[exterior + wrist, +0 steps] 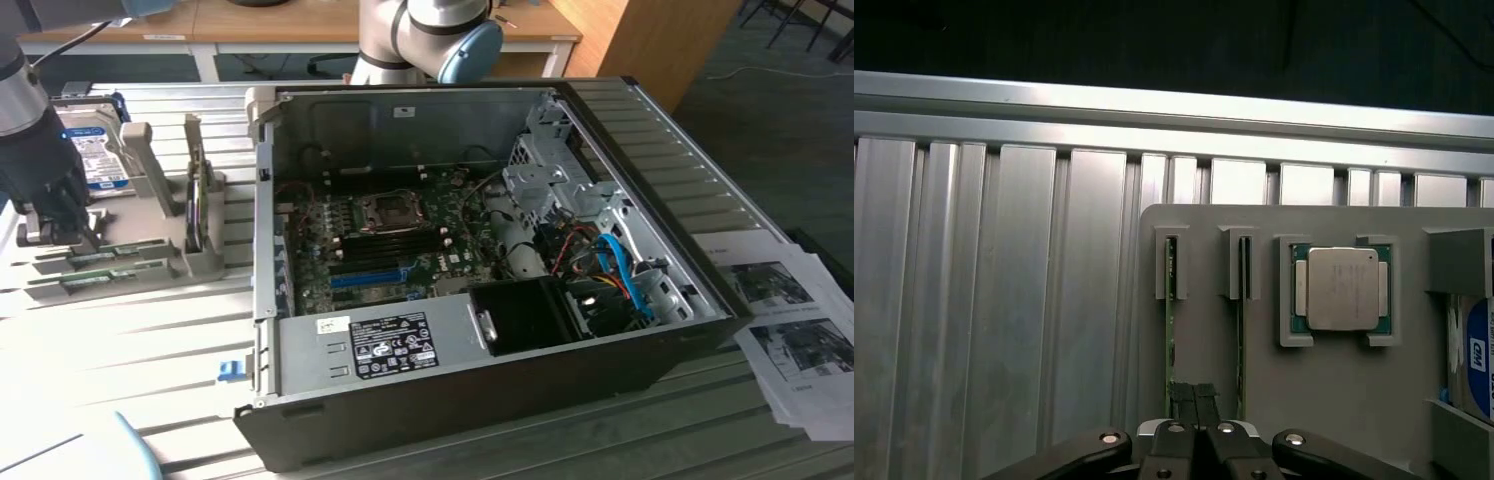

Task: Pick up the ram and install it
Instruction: 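Pick up the ram and move it above insertion slot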

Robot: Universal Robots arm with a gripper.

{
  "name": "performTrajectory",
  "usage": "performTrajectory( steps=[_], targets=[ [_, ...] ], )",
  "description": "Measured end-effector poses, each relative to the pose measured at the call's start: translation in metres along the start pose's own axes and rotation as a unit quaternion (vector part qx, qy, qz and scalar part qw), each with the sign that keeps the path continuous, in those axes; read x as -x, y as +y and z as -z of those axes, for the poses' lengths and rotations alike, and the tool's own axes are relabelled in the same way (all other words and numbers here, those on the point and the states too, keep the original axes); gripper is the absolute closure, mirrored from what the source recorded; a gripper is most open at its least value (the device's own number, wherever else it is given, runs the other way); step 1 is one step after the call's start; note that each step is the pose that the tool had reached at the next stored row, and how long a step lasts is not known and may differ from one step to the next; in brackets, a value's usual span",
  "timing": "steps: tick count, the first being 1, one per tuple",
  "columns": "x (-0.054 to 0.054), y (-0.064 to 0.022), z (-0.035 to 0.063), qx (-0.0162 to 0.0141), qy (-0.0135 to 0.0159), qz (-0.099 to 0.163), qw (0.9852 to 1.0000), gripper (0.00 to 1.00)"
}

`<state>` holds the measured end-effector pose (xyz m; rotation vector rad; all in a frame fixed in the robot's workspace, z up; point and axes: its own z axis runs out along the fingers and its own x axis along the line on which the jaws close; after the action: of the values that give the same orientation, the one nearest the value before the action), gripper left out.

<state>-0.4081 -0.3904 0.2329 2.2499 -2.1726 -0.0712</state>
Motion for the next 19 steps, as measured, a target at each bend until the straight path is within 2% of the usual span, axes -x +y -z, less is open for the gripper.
performTrajectory(
  steps=[4, 5, 6, 7, 19],
  targets=[
    [0.0000, 0.0000, 0.0000, 0.0000, 0.0000, 0.000, 1.0000, 0.90],
    [0.0000, 0.0000, 0.0000, 0.0000, 0.0000, 0.000, 1.0000, 0.84],
    [0.0000, 0.0000, 0.0000, 0.0000, 0.0000, 0.000, 1.0000, 0.84],
    [0.0000, 0.0000, 0.0000, 0.0000, 0.0000, 0.000, 1.0000, 0.77],
    [-0.0066, 0.0002, 0.0002, 0.0000, 0.0000, 0.000, 1.0000, 0.77]
  ],
)
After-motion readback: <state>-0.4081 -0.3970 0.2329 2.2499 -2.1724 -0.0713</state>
